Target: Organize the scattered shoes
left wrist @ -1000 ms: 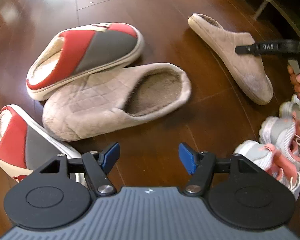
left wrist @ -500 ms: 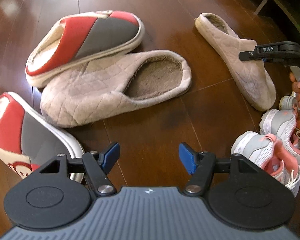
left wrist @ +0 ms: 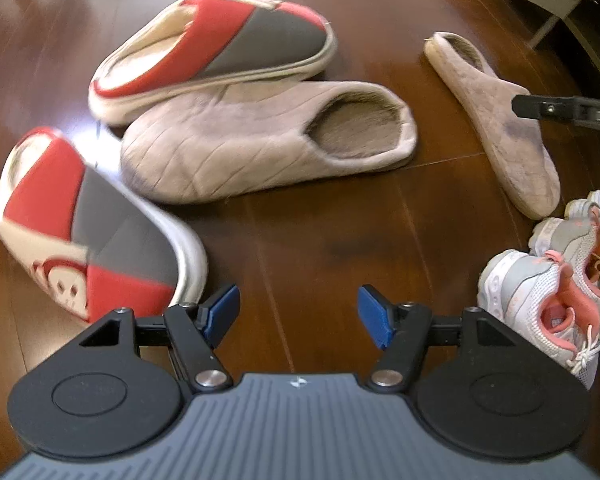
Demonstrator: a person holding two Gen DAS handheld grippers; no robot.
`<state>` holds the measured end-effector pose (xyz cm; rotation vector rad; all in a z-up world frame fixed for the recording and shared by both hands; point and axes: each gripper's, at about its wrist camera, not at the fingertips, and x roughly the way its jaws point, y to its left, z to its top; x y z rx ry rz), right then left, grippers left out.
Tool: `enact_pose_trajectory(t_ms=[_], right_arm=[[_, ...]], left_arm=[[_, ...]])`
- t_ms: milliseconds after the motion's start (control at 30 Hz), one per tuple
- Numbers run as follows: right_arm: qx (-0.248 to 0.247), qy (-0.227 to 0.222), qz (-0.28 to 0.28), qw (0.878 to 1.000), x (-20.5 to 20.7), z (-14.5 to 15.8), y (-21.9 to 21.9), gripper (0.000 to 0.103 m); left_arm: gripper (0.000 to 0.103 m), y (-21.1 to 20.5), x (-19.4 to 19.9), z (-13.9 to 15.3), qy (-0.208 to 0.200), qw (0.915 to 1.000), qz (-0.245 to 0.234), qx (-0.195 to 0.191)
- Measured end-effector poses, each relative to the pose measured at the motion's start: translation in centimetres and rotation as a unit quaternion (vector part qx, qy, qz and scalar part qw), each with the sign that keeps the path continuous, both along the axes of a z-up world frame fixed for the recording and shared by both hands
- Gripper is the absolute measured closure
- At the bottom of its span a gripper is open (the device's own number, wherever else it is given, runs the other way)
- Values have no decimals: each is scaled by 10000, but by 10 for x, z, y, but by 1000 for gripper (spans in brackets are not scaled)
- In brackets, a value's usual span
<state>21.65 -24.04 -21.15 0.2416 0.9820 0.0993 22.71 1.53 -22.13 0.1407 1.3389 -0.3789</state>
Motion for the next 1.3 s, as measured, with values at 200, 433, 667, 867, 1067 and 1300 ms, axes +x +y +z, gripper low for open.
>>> enact_pose_trajectory(t_ms=[200,433,667,867,1067,1300], right_arm=[[1483,409,247,9878,26,-26,78,51],[-854,-343,2433,9656,12,-33,157,55],[-2083,-866,3893,8930,6,-65,201,96],[-2703,-803,4471,8489,-4,-54,161,97],[-2962,-502,3643,8815,-13,-35,113,28],[238,509,15,9984,-16,-19,32,25]], left_arm=[[36,24,-2,7,-391,9990,43,215],[36,49,9,20,-1370,9822,-844,971],[36,37,20,12,-1514,9700,-1505,1162],[36,22,11,7,-1508,9585,-2145,1123],[36,-18,16,-15,-1526,9311,-3135,1071],[60,-52,36,-43,-1312,9416,-3046,575]])
